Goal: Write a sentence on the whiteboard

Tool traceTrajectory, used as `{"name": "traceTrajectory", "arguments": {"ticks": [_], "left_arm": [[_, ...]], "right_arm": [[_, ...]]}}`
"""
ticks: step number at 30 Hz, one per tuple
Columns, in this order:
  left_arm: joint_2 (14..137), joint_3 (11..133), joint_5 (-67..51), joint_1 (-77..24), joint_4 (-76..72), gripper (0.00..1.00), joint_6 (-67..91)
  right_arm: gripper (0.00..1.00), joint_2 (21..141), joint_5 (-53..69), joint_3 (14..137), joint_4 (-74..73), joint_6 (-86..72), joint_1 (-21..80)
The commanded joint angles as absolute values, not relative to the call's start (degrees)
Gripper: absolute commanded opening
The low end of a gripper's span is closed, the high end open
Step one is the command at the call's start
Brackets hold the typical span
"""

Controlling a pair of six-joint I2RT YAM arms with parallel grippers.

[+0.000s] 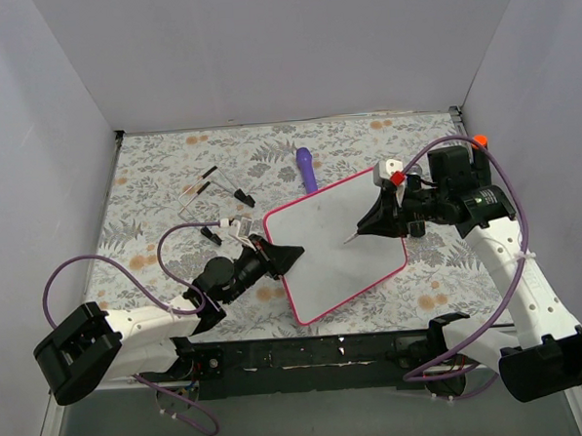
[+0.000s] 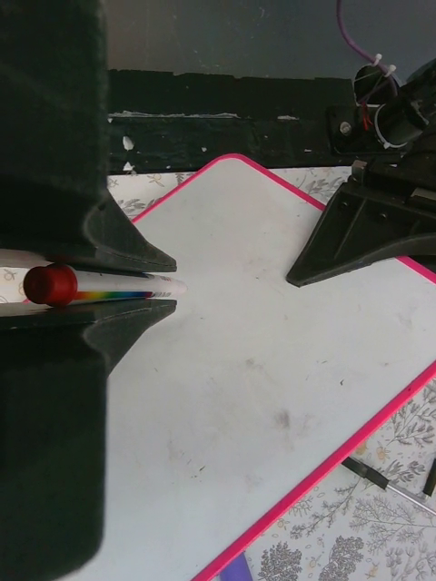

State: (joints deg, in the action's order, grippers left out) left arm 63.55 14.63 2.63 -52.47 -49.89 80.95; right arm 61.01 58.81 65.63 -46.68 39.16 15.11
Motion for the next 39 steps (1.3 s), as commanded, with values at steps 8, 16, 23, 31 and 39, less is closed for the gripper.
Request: {"name": "traceTrajectory", "arguments": {"ticks": [8,16,23,31,39], "left_arm": [[62.2,17.9,3.6,-53.5,-51.8,0.00,79.0],[60.7,17.4,4.7,-53.7,-50.9,0.00,78.7],[60.8,17.4,4.8,-53.8,-50.9,0.00,79.0],[59.9,17.1,5.3,-54.1,-50.2,0.00,79.0],[60.2,17.1,5.5,-54.4,-50.5,0.00,79.3]], "right_arm": [[0.01,63.8,58.2,73.6,-53.9,44.6,15.0],[0.01,64.9,59.5,75.7,-53.7,44.5,14.9],[0.01,64.2,61.4,74.7,-51.3,42.5,15.0],[0.01,63.6,63.9,72.7,-47.7,38.9,14.9],[0.01,62.8,64.2,72.0,-47.2,38.4,14.9]]}}
